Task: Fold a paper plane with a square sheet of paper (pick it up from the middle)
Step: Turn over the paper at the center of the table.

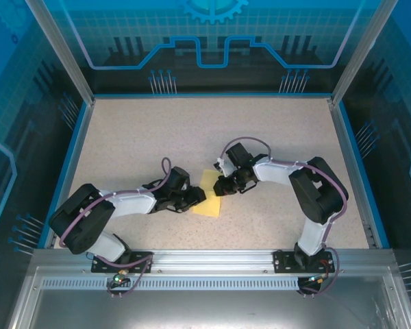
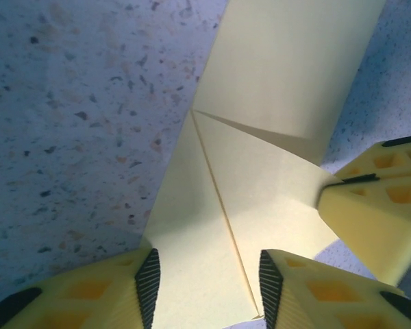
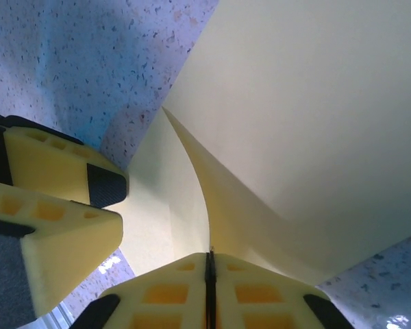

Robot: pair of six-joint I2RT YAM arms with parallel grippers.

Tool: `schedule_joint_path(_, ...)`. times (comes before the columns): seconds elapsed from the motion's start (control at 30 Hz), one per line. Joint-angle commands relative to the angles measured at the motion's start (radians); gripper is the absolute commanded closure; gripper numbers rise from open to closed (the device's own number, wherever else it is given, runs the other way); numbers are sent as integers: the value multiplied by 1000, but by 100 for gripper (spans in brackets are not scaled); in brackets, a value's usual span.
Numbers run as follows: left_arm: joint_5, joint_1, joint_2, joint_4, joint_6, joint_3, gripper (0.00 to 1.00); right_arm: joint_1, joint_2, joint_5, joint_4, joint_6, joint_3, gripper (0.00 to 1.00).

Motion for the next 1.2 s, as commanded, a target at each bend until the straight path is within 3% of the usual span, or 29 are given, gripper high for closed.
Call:
schedule_joint_path(0.0, 38, -8, -18, 67, 36, -11, 51, -21, -26, -18, 13, 11, -22, 93)
schedule_joint_path(0.43, 142, -9, 100, 308, 61, 5, 52, -63, -55, -61, 54, 33, -68, 92)
schedule_joint_path(0.77, 132, -10, 171, 293, 66, 38, 73, -66, -58, -64, 52, 42, -67, 89)
schedule_joint_path(0.87, 120, -10, 165, 295, 81, 44, 87, -74, -83, -73, 45, 57, -70, 80)
schedule_joint_path(0.93, 113, -10, 153, 320, 98, 39, 95, -81, -127, -47, 34, 66, -77, 64)
schedule_joint_path(1.03, 97, -10, 122, 311, 127, 36, 99, -105, -220, 15, 20, 85, -100, 47)
schedule_joint_path(1.17, 43, -10, 37, 150, 202, 67, 100, -125, -360, 176, -37, 93, -109, 32)
